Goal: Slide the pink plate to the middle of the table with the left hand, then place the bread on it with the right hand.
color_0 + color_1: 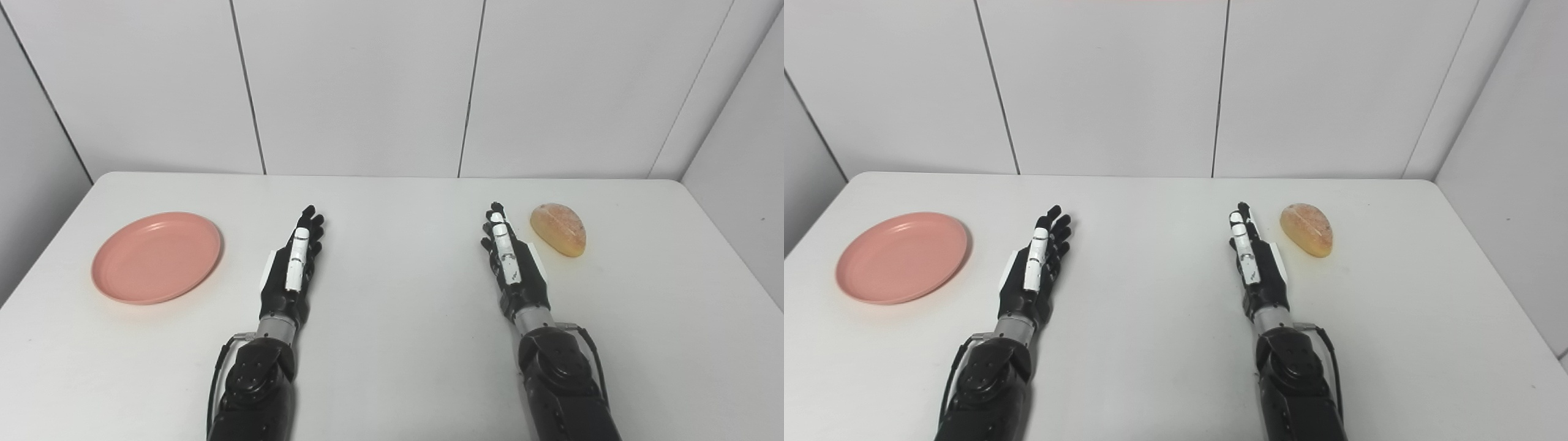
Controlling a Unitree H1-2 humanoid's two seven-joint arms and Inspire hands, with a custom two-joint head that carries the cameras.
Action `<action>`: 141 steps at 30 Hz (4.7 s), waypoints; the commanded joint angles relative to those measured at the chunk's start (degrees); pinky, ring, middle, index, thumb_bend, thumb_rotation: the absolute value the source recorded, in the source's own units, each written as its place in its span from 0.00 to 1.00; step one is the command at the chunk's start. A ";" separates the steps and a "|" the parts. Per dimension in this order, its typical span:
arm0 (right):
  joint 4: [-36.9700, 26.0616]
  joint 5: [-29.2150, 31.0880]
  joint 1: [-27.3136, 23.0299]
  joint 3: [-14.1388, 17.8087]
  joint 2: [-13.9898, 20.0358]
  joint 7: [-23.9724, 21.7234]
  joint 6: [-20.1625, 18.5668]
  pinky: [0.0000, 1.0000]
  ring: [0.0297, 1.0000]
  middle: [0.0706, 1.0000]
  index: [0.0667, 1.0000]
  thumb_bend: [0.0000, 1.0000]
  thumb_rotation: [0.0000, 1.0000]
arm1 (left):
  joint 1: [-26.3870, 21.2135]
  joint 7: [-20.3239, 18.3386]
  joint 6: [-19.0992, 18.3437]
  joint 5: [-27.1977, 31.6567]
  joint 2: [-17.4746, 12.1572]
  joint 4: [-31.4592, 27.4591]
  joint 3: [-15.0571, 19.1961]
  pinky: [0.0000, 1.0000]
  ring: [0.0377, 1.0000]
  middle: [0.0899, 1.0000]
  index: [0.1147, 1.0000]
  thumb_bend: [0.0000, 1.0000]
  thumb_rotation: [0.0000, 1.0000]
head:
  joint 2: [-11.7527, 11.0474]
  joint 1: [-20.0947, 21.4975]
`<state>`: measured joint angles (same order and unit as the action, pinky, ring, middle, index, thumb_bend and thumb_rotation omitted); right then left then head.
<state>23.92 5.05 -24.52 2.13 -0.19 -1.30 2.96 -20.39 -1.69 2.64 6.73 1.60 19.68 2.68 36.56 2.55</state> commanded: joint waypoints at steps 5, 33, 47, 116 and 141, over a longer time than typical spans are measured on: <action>-0.33 -1.07 -1.99 -0.41 0.01 0.05 1.18 1.00 1.00 1.00 1.00 0.69 0.97 | -2.30 -0.02 0.16 0.07 -0.35 -0.06 0.22 1.00 0.99 0.96 0.94 0.51 1.00 | 0.00 -0.06; -1.25 0.06 -2.21 0.59 -0.44 0.56 -0.08 1.00 1.00 1.00 1.00 0.66 0.95 | -2.25 -0.24 -0.01 0.40 -0.42 -0.15 0.21 1.00 0.98 0.96 0.94 0.52 1.00 | 0.01 -0.50; -0.44 2.43 -0.81 2.23 2.79 -1.89 1.59 1.00 1.00 1.00 1.00 0.61 0.90 | -5.84 2.92 0.68 3.75 1.17 -1.41 4.60 1.00 1.00 0.98 0.96 0.60 1.00 | -5.19 -17.49; -2.54 6.36 0.58 3.43 5.68 -7.06 1.83 1.00 1.00 1.00 1.00 0.62 0.93 | -9.72 24.98 8.31 1.10 -18.08 15.15 22.61 0.79 0.75 0.72 0.70 0.61 1.00 | -10.23 -26.28; -6.61 6.13 1.16 3.27 4.70 -5.06 -1.47 1.00 1.00 1.00 1.00 0.61 0.93 | -11.84 14.76 -1.19 10.86 -13.32 15.31 19.36 0.79 0.76 0.74 0.73 0.63 1.00 | -9.58 -25.82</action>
<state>19.29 11.11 -21.77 5.36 4.63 -6.60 1.94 -30.69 13.74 2.95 17.54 -12.45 35.18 22.71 27.07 -23.29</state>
